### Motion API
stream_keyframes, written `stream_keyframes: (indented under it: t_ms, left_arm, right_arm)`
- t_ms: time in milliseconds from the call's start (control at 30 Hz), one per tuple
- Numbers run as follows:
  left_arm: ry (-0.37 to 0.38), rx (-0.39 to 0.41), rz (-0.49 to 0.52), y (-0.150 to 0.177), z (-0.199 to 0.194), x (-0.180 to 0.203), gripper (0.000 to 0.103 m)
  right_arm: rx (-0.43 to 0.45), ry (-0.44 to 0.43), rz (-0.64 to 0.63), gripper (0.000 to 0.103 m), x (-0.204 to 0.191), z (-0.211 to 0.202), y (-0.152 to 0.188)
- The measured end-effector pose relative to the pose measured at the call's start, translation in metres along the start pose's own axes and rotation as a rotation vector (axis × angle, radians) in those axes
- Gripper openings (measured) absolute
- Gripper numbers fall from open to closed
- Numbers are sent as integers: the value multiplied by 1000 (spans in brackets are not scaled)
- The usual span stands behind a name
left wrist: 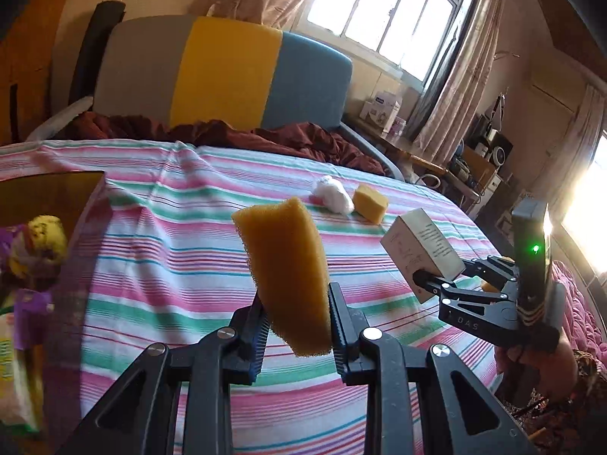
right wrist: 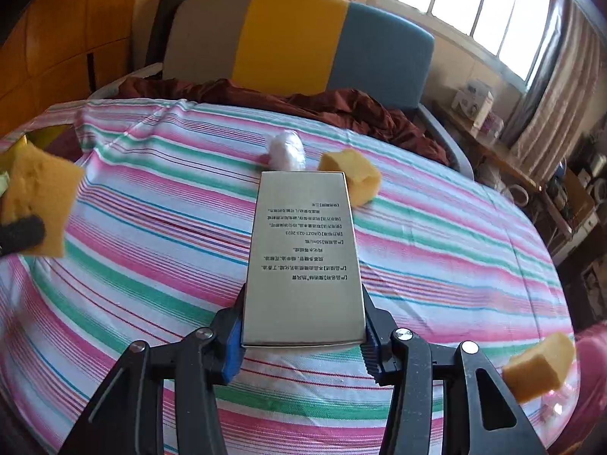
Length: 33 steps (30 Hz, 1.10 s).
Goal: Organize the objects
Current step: 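Carry the sponge to the tray with the left tool while the right tool carries the box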
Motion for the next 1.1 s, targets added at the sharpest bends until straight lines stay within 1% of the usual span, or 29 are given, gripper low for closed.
stream_keyframes:
  t_ms: [133,333,400,533,767,900,1100]
  left_arm:
    - [-32,20,-76,4,-26,-38,28]
    - [-88,42,-187,12,-59,-98,28]
    - [-115,48,-221,13,-68,-120,28]
    - [-161,56,-297,14,-83,-169,28]
    - [-198,32,-420,18,-90,-239,28]
    - [-202,25,-485,19,-91,-268,28]
    - [-219,-17,-582,25,-89,-310,28]
  right_arm:
    - [29,-22,-24,50,-9,-4,0]
    - [56,-96,-43,50,-35,-10,4]
    - [69,-111,-32,50,-43,-15,5]
    - [64,-159,4,50,-64,-26,9]
    - [60,-241,10,50,-117,-52,8]
    - [51,-323,11,50,-155,-68,6]
    - [62,-429,-22,50,-217,-95,7]
Point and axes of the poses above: each gripper's, at about its wrist camera, not at the fingertips, and z roughly the way its jaws point, x to its right, y to its underside, the point moved 9 cm from there along z, roughly the way its jaws point, and after that the axes turned 12 degrees about z, right-handed, at the moved point
